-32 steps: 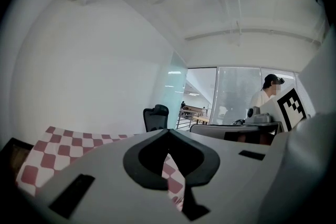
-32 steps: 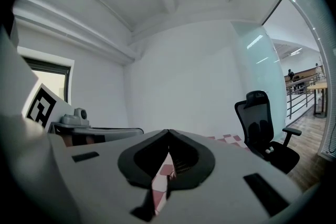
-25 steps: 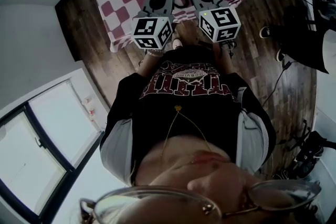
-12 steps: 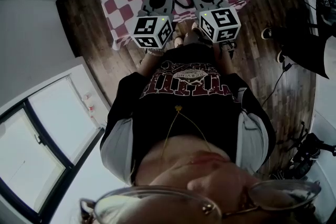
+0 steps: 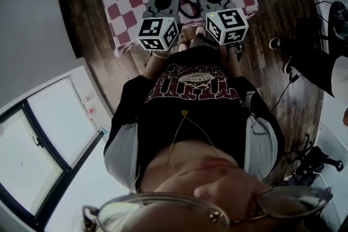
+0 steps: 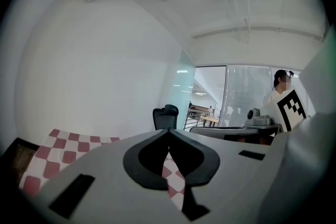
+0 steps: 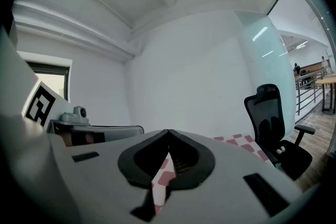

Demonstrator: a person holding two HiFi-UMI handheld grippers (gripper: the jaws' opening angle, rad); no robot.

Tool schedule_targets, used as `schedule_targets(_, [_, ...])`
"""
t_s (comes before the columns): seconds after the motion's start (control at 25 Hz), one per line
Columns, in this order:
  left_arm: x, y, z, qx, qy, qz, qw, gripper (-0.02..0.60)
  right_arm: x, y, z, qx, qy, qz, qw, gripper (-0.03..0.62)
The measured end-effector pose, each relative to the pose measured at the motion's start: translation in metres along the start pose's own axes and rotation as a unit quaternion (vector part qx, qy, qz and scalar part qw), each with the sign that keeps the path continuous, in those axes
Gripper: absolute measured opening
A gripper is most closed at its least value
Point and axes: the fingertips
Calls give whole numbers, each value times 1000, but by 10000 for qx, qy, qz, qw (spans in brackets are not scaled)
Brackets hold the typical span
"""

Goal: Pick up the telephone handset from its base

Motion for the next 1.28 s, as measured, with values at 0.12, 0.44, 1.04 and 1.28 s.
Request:
schedule_targets(0.12, [-16, -3, -1, 21, -89, -20, 10000, 9, -7, -3, 16, -11, -74, -32, 10000, 17])
schedule_targets(0.44, [-56, -12, 3, 56, -356, -37, 9993, 9, -24, -14, 55, -35, -364, -128, 9993, 17])
schedule_targets(1.04, [-81, -5, -4, 152, -952, -51, 9953, 9, -38, -4, 88, -19, -829, -438, 9956, 17])
schedule_targets(1.28, [-88, 4, -15, 160, -945, -220, 9952, 9, -49, 7, 93, -108, -795, -561, 9952, 17])
Point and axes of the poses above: the fingertips, and each gripper's own axes: x backward along the fingers, z to its right, y out of its underside, and after that the axes turned 14 degrees about -y, right-handed
